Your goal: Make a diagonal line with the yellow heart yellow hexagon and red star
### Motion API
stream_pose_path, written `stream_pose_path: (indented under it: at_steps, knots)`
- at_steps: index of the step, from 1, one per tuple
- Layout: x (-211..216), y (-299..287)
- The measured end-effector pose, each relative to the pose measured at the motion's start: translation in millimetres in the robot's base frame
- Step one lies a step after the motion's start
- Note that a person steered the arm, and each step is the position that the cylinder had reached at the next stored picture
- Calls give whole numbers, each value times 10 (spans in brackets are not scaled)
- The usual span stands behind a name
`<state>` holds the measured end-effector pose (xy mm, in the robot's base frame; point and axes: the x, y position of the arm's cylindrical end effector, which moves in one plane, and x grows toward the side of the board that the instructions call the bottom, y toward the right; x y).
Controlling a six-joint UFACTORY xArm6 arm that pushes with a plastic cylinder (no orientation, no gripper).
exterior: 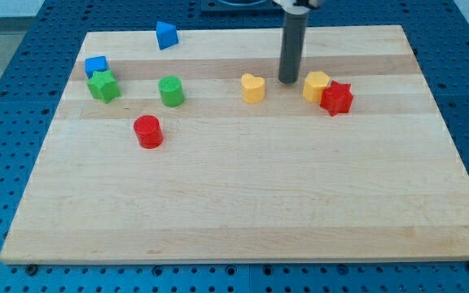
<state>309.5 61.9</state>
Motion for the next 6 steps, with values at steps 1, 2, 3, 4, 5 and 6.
stream_pose_path:
  at_steps: [1, 2, 3, 4, 5, 6]
  knots:
    - [-150, -312]
    - [-145, -911]
    - [548, -834]
    - [494, 7]
    - [147, -261]
    - [4, -135]
